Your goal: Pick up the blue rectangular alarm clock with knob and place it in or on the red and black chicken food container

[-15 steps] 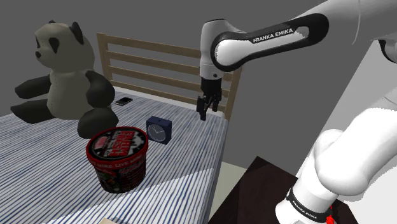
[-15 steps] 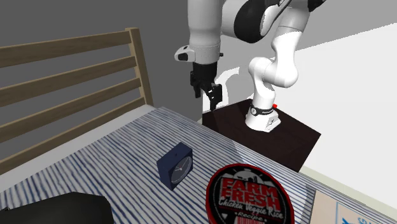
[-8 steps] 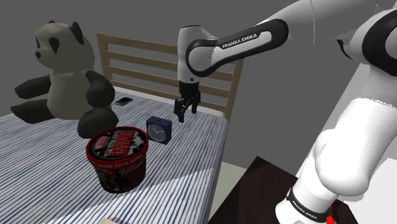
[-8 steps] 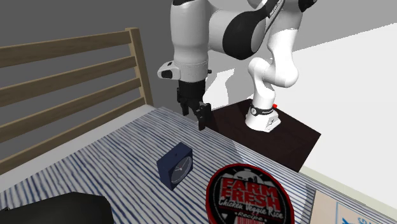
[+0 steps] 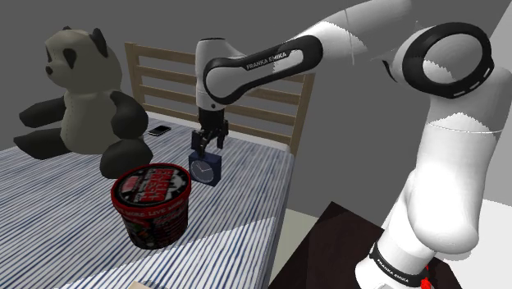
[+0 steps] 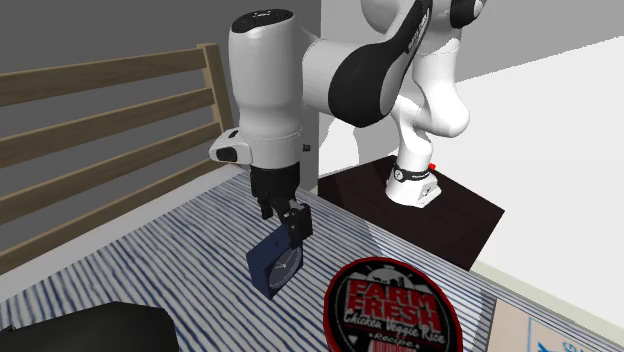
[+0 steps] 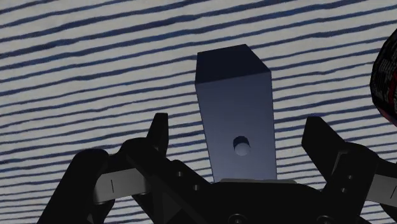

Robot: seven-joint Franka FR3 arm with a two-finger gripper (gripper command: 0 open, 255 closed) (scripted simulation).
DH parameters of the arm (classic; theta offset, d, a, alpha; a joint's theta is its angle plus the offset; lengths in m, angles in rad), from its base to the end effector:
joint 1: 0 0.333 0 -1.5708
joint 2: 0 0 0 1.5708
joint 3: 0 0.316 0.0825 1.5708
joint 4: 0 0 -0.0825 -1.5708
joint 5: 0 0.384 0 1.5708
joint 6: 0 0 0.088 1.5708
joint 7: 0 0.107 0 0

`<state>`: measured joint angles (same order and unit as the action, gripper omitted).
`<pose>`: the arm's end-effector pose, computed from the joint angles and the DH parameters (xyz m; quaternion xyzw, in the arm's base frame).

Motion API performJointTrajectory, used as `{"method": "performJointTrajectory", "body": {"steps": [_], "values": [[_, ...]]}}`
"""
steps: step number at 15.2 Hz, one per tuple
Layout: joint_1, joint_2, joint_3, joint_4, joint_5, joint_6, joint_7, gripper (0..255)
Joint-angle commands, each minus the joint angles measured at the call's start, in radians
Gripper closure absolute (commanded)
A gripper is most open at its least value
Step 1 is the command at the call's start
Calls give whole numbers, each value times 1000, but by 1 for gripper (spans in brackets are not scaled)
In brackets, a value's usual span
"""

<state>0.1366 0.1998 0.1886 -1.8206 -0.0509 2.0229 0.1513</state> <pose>0.5839 0.1876 0.4290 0.9954 0.0960 0.0041 0.0034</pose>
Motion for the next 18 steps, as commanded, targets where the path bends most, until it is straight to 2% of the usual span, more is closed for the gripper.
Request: {"method": "performJointTrajectory", "body": {"steps": [1,8,15,16,18], "values": [[4,27,2,12,-4,19,3,0],[6,59,-1,-35,-13,97,8,0],[6,59,-1,-34,-13,97,8,0],[6,59,-1,-34,-13,97,8,255],[6,59,-1,-35,-13,97,8,255]]}}
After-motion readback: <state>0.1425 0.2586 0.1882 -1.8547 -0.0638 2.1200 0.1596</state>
